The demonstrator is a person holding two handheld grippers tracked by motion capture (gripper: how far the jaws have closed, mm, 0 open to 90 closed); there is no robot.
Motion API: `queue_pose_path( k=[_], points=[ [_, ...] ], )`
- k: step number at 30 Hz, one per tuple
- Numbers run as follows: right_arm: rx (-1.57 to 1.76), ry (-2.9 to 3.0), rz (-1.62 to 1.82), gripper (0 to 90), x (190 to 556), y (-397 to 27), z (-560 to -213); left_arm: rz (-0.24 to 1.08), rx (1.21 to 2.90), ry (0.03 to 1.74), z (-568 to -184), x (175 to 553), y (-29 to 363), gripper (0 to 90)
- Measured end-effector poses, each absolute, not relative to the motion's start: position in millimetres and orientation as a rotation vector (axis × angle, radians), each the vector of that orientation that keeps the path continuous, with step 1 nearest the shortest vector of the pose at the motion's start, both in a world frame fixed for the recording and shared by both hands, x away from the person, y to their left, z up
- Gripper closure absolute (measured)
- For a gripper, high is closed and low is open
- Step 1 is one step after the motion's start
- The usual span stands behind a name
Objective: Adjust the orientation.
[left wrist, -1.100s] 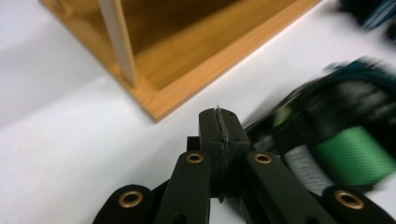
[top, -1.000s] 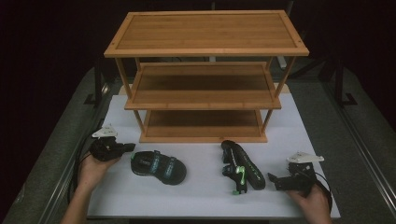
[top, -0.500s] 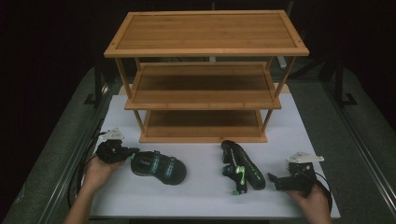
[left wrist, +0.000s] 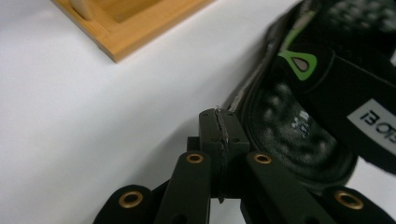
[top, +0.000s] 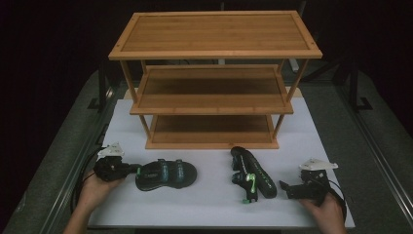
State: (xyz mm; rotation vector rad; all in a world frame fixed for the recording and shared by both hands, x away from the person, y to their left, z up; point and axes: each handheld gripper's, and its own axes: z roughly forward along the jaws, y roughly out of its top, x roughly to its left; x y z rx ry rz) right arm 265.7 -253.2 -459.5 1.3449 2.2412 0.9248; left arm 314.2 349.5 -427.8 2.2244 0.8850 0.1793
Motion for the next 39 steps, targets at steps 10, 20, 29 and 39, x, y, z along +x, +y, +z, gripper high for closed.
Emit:
queue_pose_path(
  k=[10, 20, 29, 39],
  points=[
    [1.341, 2.241, 0.925, 0.6, 266, -253, -460, 0.149, 2.234, 0.819, -428, 287, 348, 90.0],
    [1.346, 2.240, 0.924, 0.6, 266, -253, -459, 0.078, 2.248, 0.711, -428, 267, 336, 90.0],
    [1.346, 2.240, 0.924, 0.6, 265, -253, -459, 0.000, 2.269, 0.569, -428, 260, 306, 90.0],
    [1.346, 2.240, 0.924, 0.6, 265, -253, -459, 0.014, 2.228, 0.569, -418, 261, 311, 86.3]
  ],
)
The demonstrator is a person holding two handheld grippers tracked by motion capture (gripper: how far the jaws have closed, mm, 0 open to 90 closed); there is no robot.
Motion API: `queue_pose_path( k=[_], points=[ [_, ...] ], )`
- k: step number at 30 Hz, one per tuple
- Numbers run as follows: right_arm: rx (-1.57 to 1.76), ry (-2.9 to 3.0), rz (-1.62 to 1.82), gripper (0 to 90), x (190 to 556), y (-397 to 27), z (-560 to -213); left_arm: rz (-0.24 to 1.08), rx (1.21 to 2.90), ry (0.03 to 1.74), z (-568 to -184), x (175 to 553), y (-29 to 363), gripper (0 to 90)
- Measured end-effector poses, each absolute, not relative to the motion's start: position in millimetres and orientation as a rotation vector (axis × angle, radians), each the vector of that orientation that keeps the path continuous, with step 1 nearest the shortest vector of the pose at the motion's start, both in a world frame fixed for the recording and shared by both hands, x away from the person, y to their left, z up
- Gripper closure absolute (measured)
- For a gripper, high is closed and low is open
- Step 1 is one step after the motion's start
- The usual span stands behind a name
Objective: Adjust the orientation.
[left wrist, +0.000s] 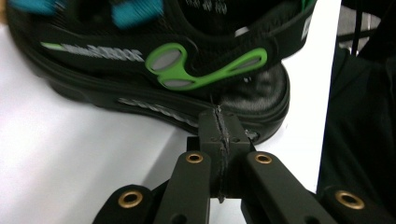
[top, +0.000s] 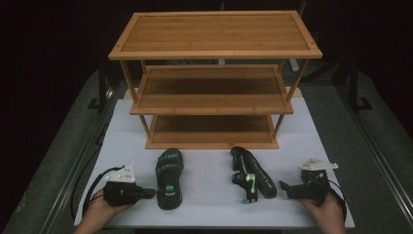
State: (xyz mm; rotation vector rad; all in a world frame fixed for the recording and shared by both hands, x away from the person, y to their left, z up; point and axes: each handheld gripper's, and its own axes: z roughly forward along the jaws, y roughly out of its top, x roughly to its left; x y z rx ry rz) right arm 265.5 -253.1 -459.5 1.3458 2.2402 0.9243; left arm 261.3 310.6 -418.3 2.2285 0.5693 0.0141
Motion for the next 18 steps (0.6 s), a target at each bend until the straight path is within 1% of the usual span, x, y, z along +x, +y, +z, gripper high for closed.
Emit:
queue_pose_path(
  k=[6, 9, 12, 18],
  points=[
    [1.344, 2.240, 0.925, 0.6, 266, -253, -460, 0.111, 2.144, 0.590, -387, 268, 318, 66.2],
    [1.344, 2.241, 0.924, 0.6, 266, -253, -460, 0.116, 2.122, 0.599, -377, 274, 316, 55.2],
    [1.344, 2.241, 0.924, 0.6, 266, -253, -460, 0.106, 2.123, 0.592, -372, 283, 308, 50.4],
    [1.344, 2.240, 0.925, 0.7, 266, -253, -460, 0.073, 2.149, 0.567, -375, 301, 285, 49.1]
  ],
)
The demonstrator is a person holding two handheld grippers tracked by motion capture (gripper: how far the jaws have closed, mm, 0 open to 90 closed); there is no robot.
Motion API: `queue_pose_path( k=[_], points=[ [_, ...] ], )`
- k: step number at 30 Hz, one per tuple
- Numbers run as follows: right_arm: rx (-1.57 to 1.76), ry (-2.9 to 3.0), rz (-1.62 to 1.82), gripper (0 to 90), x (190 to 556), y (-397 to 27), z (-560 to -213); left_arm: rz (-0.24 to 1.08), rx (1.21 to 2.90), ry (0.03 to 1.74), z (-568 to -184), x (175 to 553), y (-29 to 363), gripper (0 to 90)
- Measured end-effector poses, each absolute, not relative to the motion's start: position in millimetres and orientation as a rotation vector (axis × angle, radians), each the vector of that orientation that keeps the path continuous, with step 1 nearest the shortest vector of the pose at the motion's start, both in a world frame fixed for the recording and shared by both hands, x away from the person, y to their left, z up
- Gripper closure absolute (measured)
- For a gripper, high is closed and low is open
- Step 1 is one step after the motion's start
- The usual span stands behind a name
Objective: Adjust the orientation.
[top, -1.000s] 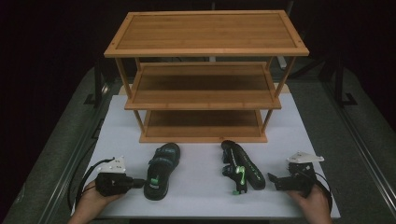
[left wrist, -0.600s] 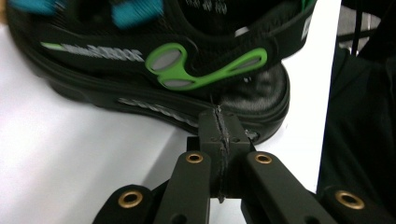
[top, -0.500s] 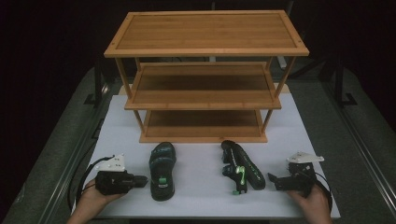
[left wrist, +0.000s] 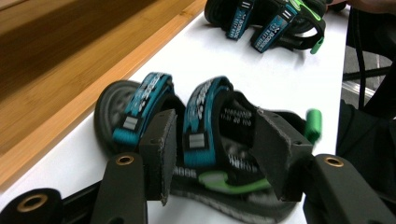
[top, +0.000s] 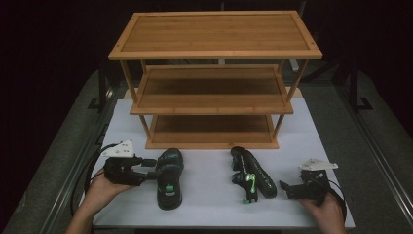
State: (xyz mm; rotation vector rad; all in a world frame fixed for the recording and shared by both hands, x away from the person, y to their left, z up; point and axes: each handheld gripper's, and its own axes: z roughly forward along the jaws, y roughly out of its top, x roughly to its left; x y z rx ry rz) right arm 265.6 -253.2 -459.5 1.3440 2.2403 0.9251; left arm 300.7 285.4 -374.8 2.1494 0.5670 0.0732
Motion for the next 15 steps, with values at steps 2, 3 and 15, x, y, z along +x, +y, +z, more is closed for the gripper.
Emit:
queue_pose_path(
  k=[2, 3, 15],
  points=[
    [1.344, 2.240, 0.925, 0.7, 266, -253, -460, 0.058, 2.167, 0.570, -378, 307, 279, 49.0],
    [1.344, 2.241, 0.925, 0.6, 266, -253, -460, 0.054, 2.169, 0.573, -380, 309, 277, 48.7],
    [1.345, 2.241, 0.925, 0.6, 266, -253, -459, 0.028, 2.225, 0.542, -391, 317, 264, 68.6]
  ],
)
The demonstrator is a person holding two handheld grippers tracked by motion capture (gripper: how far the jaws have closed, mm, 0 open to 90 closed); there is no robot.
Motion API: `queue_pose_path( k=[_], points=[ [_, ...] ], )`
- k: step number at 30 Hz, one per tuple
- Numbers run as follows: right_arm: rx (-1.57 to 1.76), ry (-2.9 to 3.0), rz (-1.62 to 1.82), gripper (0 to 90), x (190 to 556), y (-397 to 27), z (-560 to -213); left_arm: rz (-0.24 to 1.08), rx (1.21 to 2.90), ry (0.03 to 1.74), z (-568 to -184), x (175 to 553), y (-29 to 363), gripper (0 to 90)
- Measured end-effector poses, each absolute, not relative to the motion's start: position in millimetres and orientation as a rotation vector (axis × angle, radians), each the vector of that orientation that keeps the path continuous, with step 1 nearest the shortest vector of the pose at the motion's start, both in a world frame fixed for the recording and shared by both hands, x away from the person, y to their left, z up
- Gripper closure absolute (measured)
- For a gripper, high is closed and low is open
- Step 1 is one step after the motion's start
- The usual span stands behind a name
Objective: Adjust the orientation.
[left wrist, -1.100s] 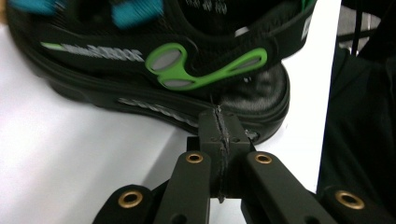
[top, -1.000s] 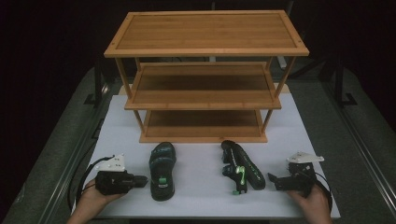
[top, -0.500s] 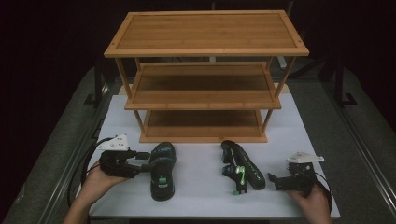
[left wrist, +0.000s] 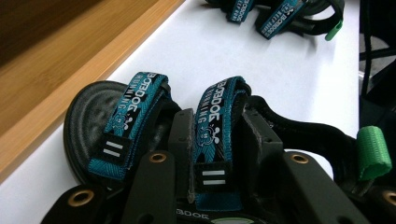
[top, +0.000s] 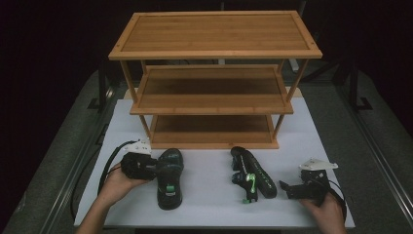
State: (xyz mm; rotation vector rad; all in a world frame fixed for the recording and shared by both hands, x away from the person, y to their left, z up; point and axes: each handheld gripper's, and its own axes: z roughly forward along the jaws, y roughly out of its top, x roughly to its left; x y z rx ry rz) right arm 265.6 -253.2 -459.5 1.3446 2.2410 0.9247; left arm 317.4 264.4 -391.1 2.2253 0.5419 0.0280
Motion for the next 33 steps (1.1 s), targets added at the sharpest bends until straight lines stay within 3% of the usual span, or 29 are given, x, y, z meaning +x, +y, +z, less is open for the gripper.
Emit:
queue_pose_path(
  k=[22, 33],
  points=[
    [1.343, 2.240, 0.927, 0.6, 266, -253, -460, -0.056, 2.207, 0.388, -390, 346, 200, 69.1],
    [1.344, 2.240, 0.926, 0.6, 266, -253, -460, -0.066, 2.210, 0.378, -397, 344, 195, 68.7]
  ],
)
